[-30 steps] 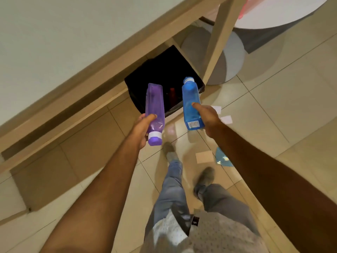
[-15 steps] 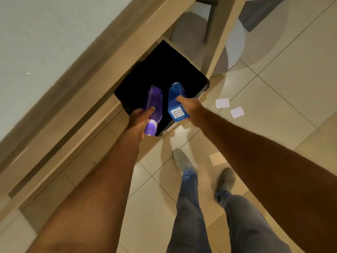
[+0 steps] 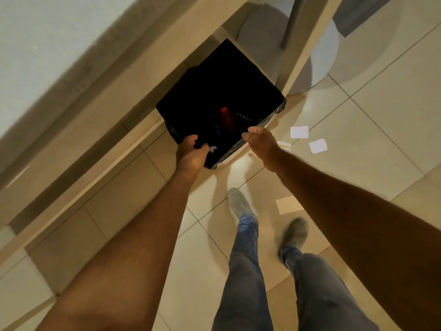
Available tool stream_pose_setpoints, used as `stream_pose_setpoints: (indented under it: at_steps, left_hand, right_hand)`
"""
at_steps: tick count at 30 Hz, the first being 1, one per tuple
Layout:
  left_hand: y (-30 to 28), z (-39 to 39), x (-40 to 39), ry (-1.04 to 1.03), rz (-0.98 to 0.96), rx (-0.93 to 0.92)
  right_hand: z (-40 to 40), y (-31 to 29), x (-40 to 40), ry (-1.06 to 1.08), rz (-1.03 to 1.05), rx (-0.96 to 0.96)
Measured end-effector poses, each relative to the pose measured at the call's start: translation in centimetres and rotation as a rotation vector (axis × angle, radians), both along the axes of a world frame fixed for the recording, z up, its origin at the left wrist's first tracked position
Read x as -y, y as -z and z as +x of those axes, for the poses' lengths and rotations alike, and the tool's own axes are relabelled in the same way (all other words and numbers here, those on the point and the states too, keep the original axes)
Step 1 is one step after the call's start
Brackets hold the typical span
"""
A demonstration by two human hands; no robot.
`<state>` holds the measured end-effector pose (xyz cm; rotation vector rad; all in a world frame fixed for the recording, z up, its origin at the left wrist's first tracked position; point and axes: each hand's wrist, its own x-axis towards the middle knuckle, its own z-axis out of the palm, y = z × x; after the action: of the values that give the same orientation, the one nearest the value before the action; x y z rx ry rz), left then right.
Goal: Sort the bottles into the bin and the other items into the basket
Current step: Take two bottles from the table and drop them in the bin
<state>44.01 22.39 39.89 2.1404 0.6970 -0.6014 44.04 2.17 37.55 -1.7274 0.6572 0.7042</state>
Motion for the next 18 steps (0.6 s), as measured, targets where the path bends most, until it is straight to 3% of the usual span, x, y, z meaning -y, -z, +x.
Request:
stream_pose_setpoints:
  at_steps: [8, 13, 18]
  left_hand:
    - [-4.1, -4.7, 2.3, 0.117, 0.027, 0.106]
    - [-9.2, -8.7, 4.2, 0.163, 0.073, 0.189]
    - [-15.5, -12.7, 6.7, 0.156, 0.059, 0.278]
  right_hand:
    - [-3.9, -5.2, 1.8, -0.044, -0.043, 0.173]
    - [-7.2, -10.0, 3.9, -0.085, 0.007, 0.191]
    - [-10.8, -15.5, 6.7, -0.166, -0.053, 0.363]
